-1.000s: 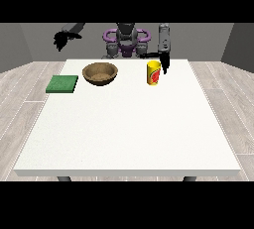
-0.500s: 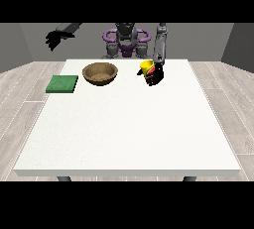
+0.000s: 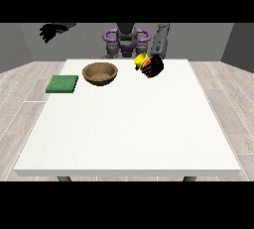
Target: Pick the cup and pour the ball into the bowl, then pick the bowl and place it on the pad
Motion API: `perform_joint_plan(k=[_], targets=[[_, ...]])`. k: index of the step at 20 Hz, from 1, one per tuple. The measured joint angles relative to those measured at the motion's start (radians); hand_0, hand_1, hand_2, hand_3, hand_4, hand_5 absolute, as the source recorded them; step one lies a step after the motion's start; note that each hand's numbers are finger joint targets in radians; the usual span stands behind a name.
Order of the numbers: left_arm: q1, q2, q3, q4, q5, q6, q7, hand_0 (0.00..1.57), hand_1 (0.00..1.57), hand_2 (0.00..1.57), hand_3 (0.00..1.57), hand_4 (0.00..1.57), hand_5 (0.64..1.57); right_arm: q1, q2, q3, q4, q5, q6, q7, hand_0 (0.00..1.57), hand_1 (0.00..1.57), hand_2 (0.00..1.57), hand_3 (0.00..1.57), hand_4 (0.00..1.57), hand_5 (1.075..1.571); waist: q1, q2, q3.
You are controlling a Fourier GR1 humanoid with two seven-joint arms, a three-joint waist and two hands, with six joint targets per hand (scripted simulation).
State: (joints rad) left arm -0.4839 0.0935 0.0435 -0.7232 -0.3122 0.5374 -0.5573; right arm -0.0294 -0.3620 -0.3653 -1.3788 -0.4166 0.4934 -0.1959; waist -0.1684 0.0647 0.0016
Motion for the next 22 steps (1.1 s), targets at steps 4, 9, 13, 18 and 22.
perform_joint_plan(k=[4, 9, 13, 18, 22], targets=[[-0.082, 0.022, -0.104, 0.047, -0.176, 0.09, 0.179, 1.31, 1.31, 1.57, 1.57, 1.2, 1.559, -0.049, -0.015, 0.003, 0.02, 0.0, -0.044, 0.071, 0.0, 0.0, 0.0, 0.0, 0.59, 1.567, 0.012, -0.053, 0.0013], [-0.172, 0.009, -0.232, 0.13, -0.402, 0.157, 0.411, 1.31, 1.31, 1.57, 1.57, 1.2, 1.559, -0.083, -0.012, 0.011, 0.055, 0.021, -0.083, 0.106, 0.0, 0.0, 0.0, 0.0, 0.64, 1.565, 0.035, -0.097, 0.0011], [-0.246, -0.01, -0.334, 0.199, -0.576, 0.142, 0.602, 1.17, 1.17, 1.57, 1.35, 1.06, 1.569, -0.076, -0.015, 0.009, 0.106, 0.036, -0.087, 0.109, 0.0, 0.0, 0.0, 0.0, 0.64, 1.564, 0.066, -0.149, 0.0016], [-0.354, -0.041, -0.427, 0.252, -0.748, 0.057, 0.812, 0.79, 0.79, 1.57, 1.25, 1.06, 1.569, -0.07, -0.027, -0.007, 0.17, 0.047, -0.079, 0.088, 0.0, 0.0, 0.0, 0.0, 0.65, 1.564, 0.094, -0.177, 0.0008], [-0.386, -0.073, -0.522, 0.222, -0.826, -0.024, 0.986, 0.8, 0.8, 1.57, 1.23, 0.9, 1.57, -0.099, -0.032, -0.005, 0.216, 0.047, -0.059, 0.08, 0.0, 0.0, 0.0, 0.0, 0.66, 1.562, 0.074, -0.183, 0.0002]])
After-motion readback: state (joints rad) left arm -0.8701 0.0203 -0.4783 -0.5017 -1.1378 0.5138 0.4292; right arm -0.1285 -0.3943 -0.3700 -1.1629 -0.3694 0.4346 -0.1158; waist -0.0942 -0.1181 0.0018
